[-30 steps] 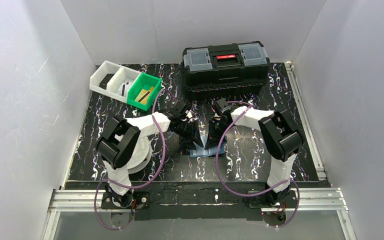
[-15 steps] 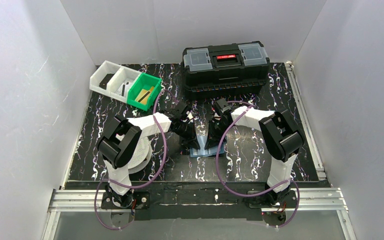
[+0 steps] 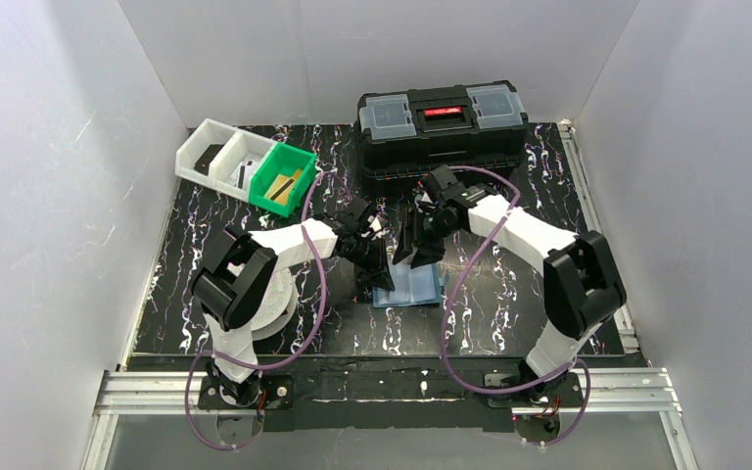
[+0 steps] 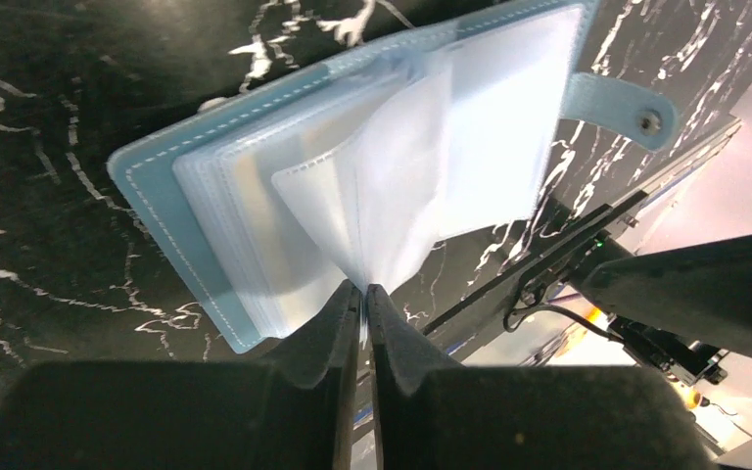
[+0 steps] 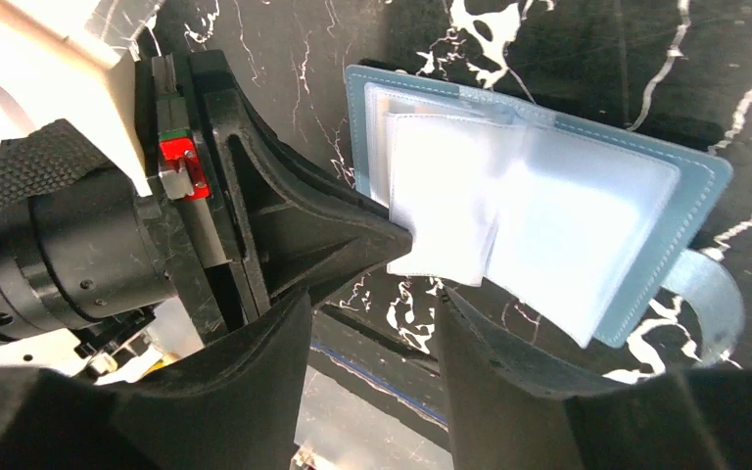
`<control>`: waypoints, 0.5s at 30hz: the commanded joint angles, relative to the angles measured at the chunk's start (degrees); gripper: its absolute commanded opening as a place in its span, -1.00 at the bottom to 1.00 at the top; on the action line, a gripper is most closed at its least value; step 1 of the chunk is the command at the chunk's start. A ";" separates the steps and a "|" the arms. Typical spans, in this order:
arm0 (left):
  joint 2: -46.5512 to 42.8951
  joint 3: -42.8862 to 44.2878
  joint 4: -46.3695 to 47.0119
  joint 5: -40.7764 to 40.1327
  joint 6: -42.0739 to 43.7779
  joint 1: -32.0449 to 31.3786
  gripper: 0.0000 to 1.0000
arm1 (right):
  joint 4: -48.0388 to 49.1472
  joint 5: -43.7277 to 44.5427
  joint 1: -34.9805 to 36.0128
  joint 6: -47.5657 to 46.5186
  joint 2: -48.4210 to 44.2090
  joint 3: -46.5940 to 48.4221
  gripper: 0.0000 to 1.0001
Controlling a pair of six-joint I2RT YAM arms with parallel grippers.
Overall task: Take the credit cards out of the card holder
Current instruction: Remove the credit card from the card holder.
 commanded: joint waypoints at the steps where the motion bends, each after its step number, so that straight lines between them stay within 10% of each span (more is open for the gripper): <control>1: -0.99 3.27 -1.25 1.47 1.47 -1.25 -0.77 | -5.27 4.44 -1.77 -1.78 -4.13 1.70 0.14; 15: 5.42 12.14 -1.05 3.54 1.07 -4.19 -0.29 | -6.61 8.32 -6.45 -3.05 -9.60 -3.35 0.13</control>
